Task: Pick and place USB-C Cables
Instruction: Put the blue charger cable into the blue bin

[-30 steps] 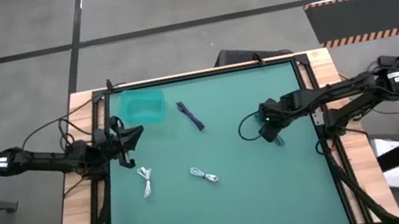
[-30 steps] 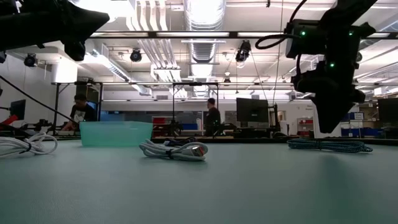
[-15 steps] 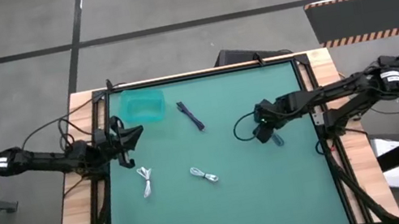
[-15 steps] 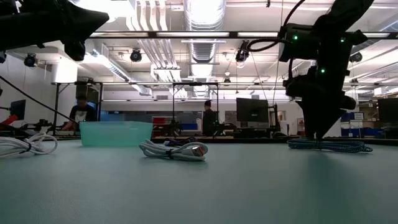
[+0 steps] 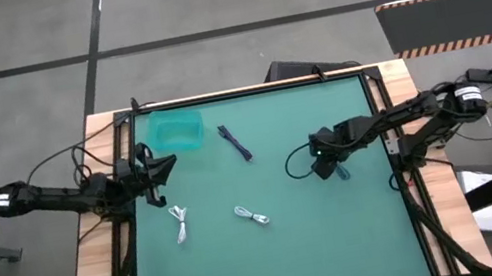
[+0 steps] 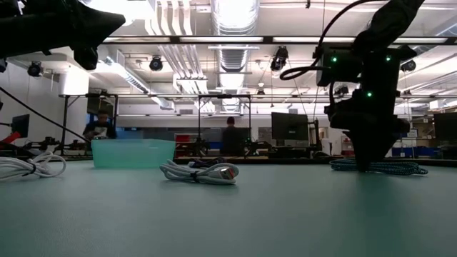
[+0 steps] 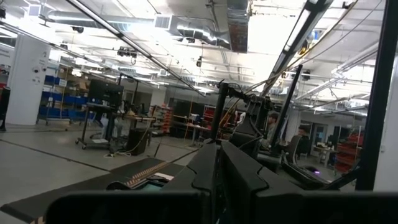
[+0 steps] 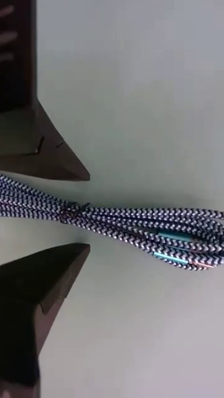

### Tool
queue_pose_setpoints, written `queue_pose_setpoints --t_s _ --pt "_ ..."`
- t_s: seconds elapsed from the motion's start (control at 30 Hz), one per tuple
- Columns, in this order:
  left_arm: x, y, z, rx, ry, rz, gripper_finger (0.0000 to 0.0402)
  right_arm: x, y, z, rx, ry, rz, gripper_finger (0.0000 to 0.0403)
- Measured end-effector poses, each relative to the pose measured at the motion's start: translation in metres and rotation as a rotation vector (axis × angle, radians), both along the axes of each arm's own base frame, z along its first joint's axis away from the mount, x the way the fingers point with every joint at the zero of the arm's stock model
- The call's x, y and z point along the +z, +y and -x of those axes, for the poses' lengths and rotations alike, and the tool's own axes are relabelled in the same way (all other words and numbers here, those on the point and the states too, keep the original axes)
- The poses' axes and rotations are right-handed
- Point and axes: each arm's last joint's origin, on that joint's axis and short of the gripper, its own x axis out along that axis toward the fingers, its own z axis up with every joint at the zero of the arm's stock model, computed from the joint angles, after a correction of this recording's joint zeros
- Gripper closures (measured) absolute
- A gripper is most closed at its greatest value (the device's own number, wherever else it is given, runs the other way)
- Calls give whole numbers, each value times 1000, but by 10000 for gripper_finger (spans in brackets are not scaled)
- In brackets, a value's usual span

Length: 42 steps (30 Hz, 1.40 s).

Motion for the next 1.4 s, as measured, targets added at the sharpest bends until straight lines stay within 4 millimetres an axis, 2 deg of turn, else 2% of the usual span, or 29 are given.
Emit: queue_pose_setpoints --t_s 0.53,0.87,1.07,1.4 --pt "2 0 1 -1 -23 5 396 0 0 0 9 -1 4 381" --pt "8 0 4 -2 -93 10 396 3 -1 0 53 -21 28 380" --pt "13 1 6 -5 -152 14 396 22 -1 3 65 -109 91 380" --pt "22 0 3 -8 -159 13 396 59 3 -10 202 -477 288 380"
